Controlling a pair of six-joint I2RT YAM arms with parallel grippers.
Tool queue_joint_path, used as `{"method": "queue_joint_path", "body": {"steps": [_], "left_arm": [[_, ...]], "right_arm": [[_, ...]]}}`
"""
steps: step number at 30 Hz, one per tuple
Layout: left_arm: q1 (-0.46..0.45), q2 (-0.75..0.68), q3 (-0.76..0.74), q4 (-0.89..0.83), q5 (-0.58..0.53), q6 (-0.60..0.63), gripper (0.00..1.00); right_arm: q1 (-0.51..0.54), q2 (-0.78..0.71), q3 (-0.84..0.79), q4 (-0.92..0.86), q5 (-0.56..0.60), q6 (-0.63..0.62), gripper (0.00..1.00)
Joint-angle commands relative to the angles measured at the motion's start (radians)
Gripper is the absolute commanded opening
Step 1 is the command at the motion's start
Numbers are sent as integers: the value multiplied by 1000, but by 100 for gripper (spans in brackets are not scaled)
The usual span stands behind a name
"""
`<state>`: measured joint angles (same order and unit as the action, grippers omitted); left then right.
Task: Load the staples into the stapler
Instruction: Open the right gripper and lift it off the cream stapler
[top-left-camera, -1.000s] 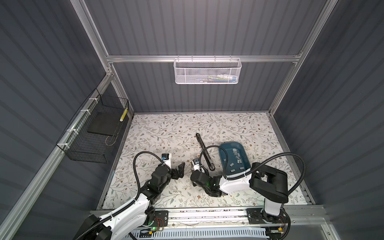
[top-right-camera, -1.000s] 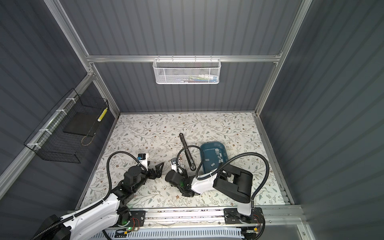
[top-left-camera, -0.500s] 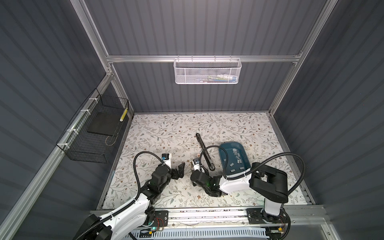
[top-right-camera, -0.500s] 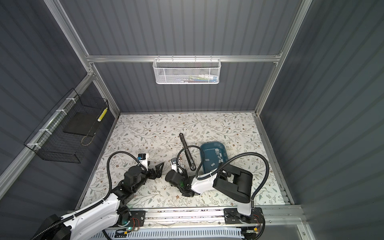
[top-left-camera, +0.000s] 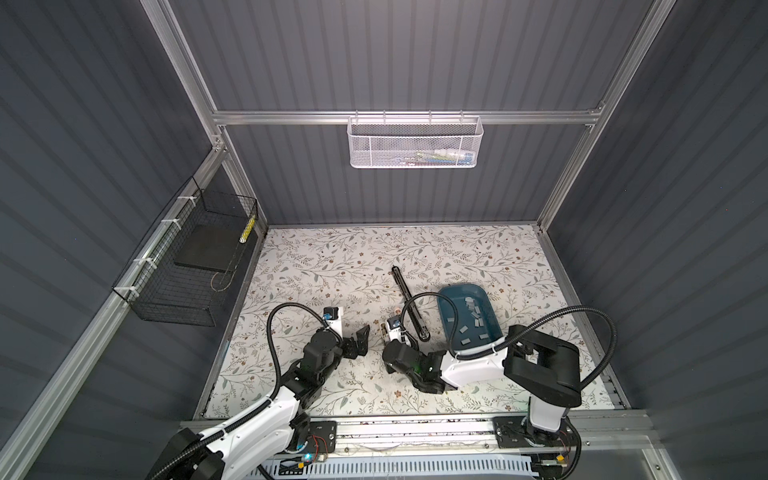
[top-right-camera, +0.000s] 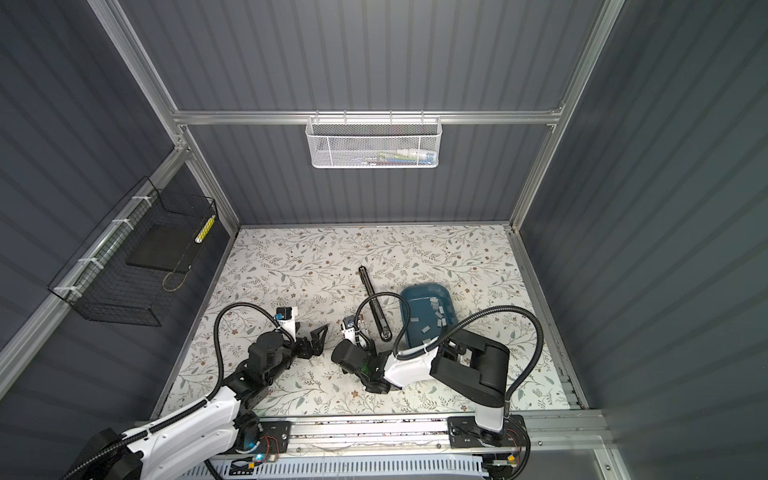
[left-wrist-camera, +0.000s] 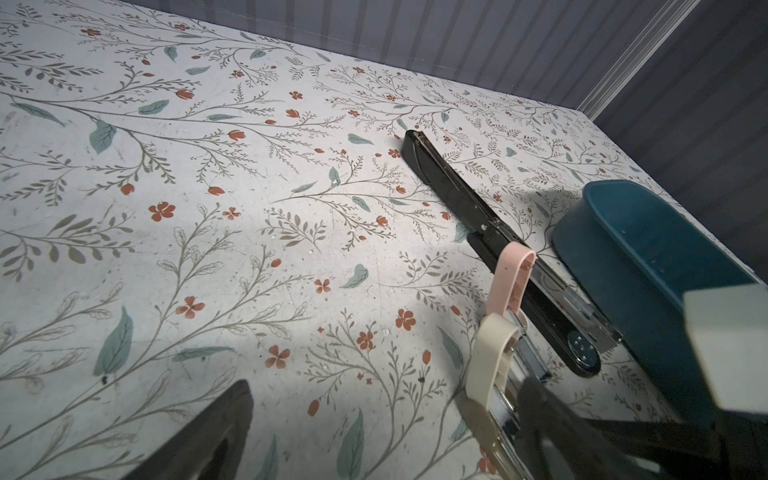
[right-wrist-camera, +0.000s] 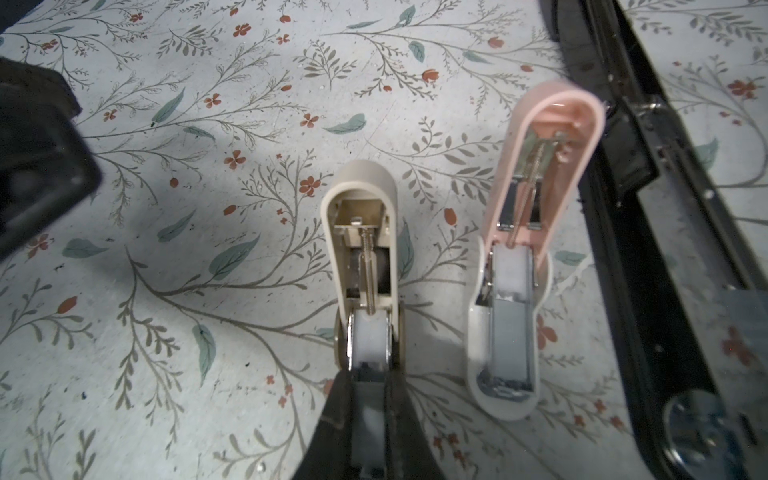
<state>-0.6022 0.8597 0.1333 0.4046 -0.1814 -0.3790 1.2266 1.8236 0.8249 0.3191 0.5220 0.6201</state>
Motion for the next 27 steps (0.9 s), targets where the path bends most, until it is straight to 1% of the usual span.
{"method": "queue_joint_path", "body": {"steps": [1, 4, 5, 7, 9, 10, 12, 19, 23, 27], "left_arm": [[-1, 4, -3, 21, 10, -16, 100], [-1, 4, -3, 21, 10, -15, 100], [-1, 4, -3, 20, 10, -15, 100], [-1, 4, -3, 20, 11, -15, 100], [-1, 4, -3, 20, 11, -15, 100], [0, 4, -3, 21, 11, -16, 100], [-1, 5, -3, 22, 11, -15, 100], [-1, 4, -3, 22, 11, -15, 100], [-1, 6, -3, 22, 12, -15, 100], [-1, 8, -2, 23, 13, -15, 100]], "right_arm": [[10, -13, -20, -62, -6, 18, 12], [10, -13, -19, -63, -4, 20, 15], [10, -12, -18, -64, -4, 19, 18], [10, -17, -16, -69, -2, 18, 27], [11, -26, -17, -74, 6, 18, 33], [10, -33, -19, -77, 10, 17, 34], [10, -49, -23, -82, 17, 13, 35], [11, -122, -46, -84, 36, 5, 36], [10, -117, -40, -84, 40, 3, 37], [8, -79, -22, -93, 49, 12, 35]]}}
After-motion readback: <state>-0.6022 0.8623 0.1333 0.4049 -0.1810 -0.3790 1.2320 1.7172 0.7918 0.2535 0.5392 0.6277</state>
